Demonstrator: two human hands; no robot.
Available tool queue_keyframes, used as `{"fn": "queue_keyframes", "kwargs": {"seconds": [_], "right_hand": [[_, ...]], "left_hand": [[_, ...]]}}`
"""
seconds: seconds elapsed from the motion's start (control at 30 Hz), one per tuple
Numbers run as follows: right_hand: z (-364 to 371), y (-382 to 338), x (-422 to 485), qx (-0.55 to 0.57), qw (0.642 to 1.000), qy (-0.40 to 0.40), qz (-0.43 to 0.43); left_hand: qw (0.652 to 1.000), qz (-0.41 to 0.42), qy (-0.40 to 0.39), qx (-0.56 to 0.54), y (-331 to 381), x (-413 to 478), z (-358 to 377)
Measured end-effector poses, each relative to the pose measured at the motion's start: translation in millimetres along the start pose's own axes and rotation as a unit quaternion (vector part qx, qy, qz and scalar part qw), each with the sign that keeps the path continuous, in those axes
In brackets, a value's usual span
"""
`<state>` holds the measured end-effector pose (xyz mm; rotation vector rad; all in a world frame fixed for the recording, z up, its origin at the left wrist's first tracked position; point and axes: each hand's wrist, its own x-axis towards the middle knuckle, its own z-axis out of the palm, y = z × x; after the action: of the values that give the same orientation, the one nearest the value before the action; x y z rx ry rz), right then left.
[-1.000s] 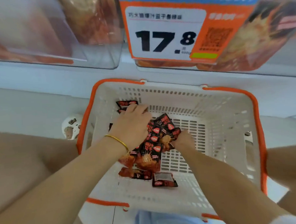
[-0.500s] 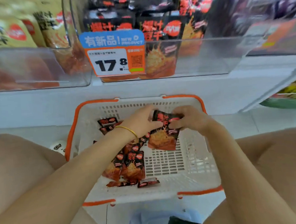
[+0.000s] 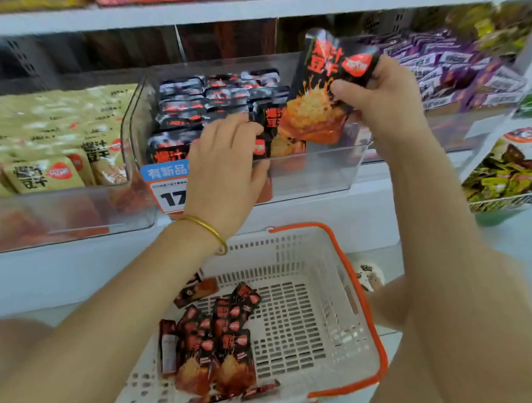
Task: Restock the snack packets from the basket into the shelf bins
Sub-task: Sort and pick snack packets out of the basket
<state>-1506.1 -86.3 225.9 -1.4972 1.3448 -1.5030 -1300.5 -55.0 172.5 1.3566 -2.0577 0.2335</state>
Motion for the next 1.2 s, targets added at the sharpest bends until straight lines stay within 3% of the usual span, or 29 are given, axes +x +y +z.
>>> {"fn": "queue_keyframes", "kwargs": {"seconds": [0.07, 0.17, 0.23, 0.37, 0.5, 0.63, 0.7, 0.8, 0.87, 0.9, 0.97, 1.07, 1.2], "right_hand": [[11.4, 7.3, 18.9, -0.054, 0.998, -0.019, 0.018], [27.6, 34.2, 43.6, -0.167, 0.976, -0.090, 0.109], [37.8, 48.0, 55.4, -0.227, 0.953, -0.127, 0.157], [55.6, 50.4, 61.5, -0.350, 0.914, -0.133, 0.155], [64.8, 51.7, 64.5, -0.377, 0.905, -0.111, 0.165], [60.5, 55.6, 65.4, -0.312, 0.931, -0.057, 0.181], [55.5, 49.8, 57.9, -0.319, 0.936, -0.034, 0.145], [41.3, 28.9, 23.8, -0.321, 0.946, 0.022, 0.026], [37.1, 19.9, -16.1, -0.272, 0.962, 0.029, -0.021], [39.7, 21.3, -37.9, -0.231, 0.973, 0.006, -0.016], [56.6, 37.0, -75.4, -0.184, 0.975, -0.112, 0.056], [102.6, 99.7, -104.9, -0.214, 0.908, -0.310, 0.184], [157.8, 205.6, -132.2, -0.256, 0.821, -0.394, 0.326]], "left_hand": [[0.996, 0.013, -0.045, 0.071, -6.2, -0.5, 9.6], [0.986, 0.015, -0.092, 0.140, -12.4, -3.7, 20.9], [0.983, 0.023, -0.088, 0.161, -15.3, -3.9, 23.8], [0.982, 0.034, -0.072, 0.169, -16.6, -3.8, 26.7], [0.982, 0.045, -0.071, 0.171, -18.2, -4.0, 26.5], [0.984, 0.054, -0.057, 0.160, -18.0, -4.6, 23.8], [0.987, 0.069, -0.030, 0.144, -16.3, -6.9, 21.4], [0.989, 0.110, 0.031, 0.097, -15.1, -18.4, 18.3], [0.987, 0.133, 0.061, 0.070, -18.4, -34.9, 16.8], [0.987, 0.136, 0.057, 0.065, -23.2, -47.1, 17.7], [0.989, 0.130, 0.005, 0.072, -38.9, -77.4, 24.6], [0.981, 0.120, -0.126, 0.082, -73.6, -125.4, 45.7], [0.943, 0.052, -0.312, 0.107, -109.4, -157.3, 64.1]]}}
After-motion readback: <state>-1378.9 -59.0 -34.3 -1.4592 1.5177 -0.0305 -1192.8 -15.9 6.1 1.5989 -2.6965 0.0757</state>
